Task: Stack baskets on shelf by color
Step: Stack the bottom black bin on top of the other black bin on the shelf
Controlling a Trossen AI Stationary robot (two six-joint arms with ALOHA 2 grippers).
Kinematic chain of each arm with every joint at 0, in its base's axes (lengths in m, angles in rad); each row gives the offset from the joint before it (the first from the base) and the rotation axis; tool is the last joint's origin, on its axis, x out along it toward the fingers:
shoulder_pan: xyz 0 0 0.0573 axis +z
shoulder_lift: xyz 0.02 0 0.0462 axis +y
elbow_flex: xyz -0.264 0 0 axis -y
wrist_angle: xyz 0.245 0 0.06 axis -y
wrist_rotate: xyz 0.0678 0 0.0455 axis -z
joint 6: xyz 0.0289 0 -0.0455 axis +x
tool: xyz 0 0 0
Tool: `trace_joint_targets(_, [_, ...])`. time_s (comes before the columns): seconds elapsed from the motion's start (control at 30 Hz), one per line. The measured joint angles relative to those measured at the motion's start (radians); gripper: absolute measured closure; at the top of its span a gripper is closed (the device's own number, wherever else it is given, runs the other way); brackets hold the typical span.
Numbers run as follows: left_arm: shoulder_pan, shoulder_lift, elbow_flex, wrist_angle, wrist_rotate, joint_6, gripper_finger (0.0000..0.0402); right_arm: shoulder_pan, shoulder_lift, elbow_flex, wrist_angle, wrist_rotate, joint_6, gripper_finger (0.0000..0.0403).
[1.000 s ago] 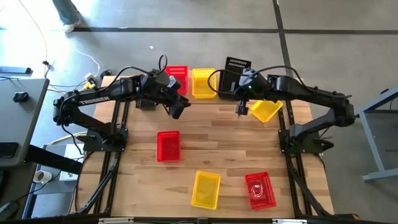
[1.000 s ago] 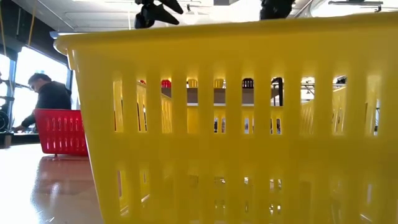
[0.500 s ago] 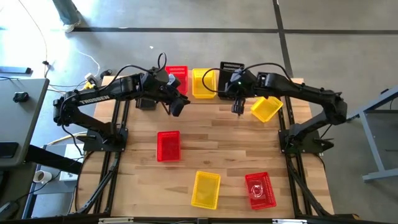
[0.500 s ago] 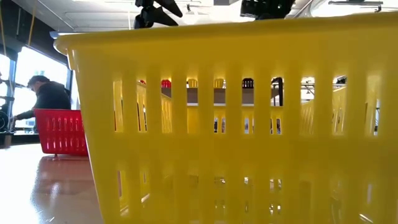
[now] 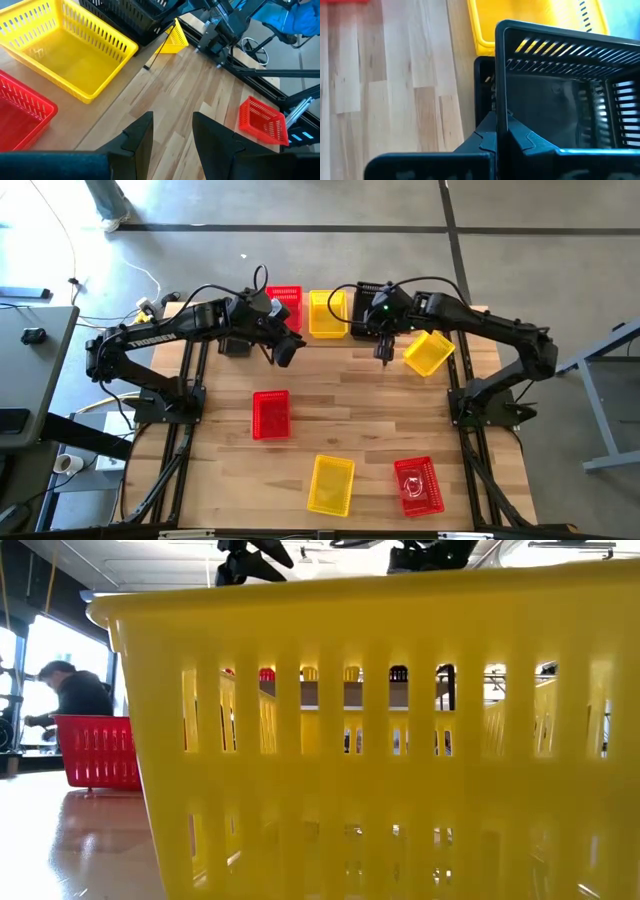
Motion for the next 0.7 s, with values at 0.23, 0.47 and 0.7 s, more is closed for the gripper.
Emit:
trace_joint_targets(0.23, [0.000,0.000,0.000,0.000,0.000,-0.003,0.0273,-0.021,0.005,0.000,-0.006,-0.030,-0.017,0.0403])
trace_joint_targets(0.47, [0.000,0.000,0.000,0.000,0.000,-0.003,0.0273,-0.043,0.005,0.000,-0.006,-0.031,-0.017,0.0403])
trace_joint_targets(0.7, [0.000,0.000,0.000,0.000,0.000,-0.002,0.0273,-0.052,0.005,0.000,-0.005,-0.027,-0.017,0.0402])
